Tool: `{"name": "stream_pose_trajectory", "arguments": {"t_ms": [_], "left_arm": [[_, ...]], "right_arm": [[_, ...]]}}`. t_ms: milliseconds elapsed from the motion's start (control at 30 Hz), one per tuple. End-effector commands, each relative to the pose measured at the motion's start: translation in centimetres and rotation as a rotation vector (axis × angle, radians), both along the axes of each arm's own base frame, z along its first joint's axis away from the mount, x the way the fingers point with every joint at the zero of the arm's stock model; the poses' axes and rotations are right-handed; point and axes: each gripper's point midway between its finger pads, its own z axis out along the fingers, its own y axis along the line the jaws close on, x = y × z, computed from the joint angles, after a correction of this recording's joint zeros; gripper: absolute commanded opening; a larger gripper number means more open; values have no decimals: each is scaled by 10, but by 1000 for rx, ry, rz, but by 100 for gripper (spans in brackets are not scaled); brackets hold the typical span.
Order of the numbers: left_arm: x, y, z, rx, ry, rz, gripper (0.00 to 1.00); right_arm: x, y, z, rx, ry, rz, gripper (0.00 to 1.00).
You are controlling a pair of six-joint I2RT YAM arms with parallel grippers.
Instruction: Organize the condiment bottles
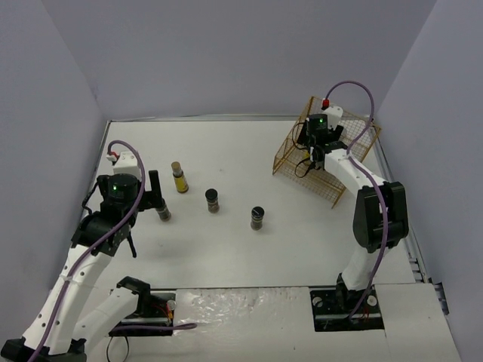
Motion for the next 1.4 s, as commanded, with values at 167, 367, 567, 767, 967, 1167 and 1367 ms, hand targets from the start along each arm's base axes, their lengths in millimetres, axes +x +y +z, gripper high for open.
{"name": "stream_pose_trajectory", "arguments": {"t_ms": [167, 367, 567, 767, 967, 1167, 1367], "left_arm": [[36, -43, -2, -131, 45, -105, 97], [71, -68, -8, -176, 116, -144, 97], [115, -76, -9, -188, 109, -105, 97], [154, -78, -33, -170, 159, -39, 94], [170, -77, -56, -156, 220, 14, 82], [172, -74, -70, -143, 240, 42, 61], [173, -79, -64, -150, 230, 14, 26]], "right_arm": [[-19, 11, 94, 84, -178, 78, 87], [-63, 24, 123, 137, -215, 198, 99], [-118, 26, 135, 177, -273, 267, 100], [-152, 30, 127, 234, -296, 305, 100], [-171, 30, 112, 242, -273, 322, 100], [-183, 27, 110, 243, -285, 320, 100], [-187, 26, 98, 249, -266, 311, 100]]}}
